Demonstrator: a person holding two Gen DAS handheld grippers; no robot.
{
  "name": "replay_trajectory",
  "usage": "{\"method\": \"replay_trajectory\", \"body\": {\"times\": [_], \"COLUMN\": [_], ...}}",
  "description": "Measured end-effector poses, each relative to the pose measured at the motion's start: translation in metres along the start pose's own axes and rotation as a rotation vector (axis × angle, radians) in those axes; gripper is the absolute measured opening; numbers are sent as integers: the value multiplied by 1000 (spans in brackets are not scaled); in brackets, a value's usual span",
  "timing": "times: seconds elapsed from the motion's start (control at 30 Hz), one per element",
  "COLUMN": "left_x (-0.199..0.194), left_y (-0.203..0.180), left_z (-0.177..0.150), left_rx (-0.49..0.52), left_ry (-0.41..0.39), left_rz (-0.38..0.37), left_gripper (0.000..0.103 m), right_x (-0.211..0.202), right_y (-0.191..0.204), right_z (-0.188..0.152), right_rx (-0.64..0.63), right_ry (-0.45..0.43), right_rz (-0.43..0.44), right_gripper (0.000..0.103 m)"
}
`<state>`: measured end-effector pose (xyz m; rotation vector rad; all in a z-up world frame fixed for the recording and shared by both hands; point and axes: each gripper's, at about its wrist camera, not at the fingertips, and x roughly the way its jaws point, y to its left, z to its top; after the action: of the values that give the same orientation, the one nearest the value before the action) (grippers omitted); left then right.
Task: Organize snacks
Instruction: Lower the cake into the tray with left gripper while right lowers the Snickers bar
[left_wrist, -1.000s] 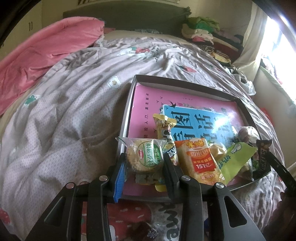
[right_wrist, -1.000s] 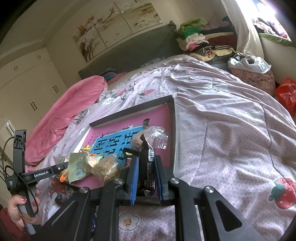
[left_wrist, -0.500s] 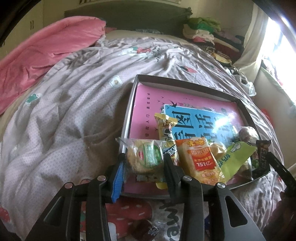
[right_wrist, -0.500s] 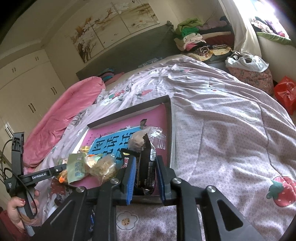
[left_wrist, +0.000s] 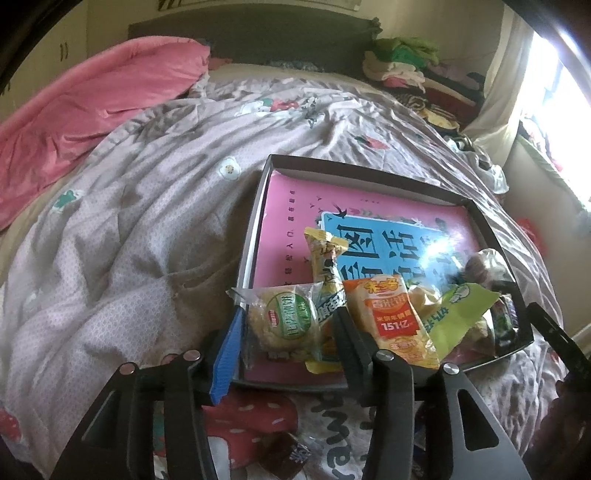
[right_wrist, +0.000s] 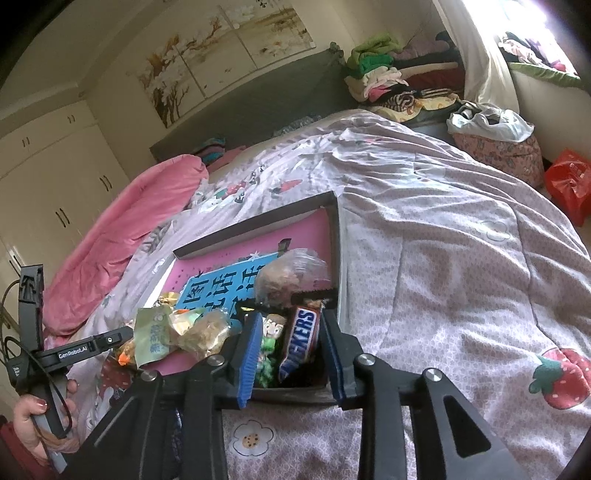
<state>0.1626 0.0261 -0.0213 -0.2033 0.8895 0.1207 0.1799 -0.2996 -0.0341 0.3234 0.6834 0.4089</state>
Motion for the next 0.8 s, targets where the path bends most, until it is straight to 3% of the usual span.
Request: {"method": "replay_trajectory", "body": {"times": [0.37,0.47,0.57,0.8], "left_x": [-9,-12,-14,-19], "left_y": [-4,-5,-5,-7], "left_z": [1,1,1,2], "left_rx": [17,20,18,30], "left_ry": [-17,-20,-25,-35], "left_rz": [-6,-6,-10,-5], "left_gripper": [61,62,62,68], "right_x": [-2,-4,-4,-6], "right_y": [-1,-1,-2,-6], "right_z": [2,3,4,5], "right_rx": [1,3,6,29], "right_ry": [-5,-9,-14,-16], "right_rz": [4,7,-5,-8], "right_gripper": [37,40,50,51]}}
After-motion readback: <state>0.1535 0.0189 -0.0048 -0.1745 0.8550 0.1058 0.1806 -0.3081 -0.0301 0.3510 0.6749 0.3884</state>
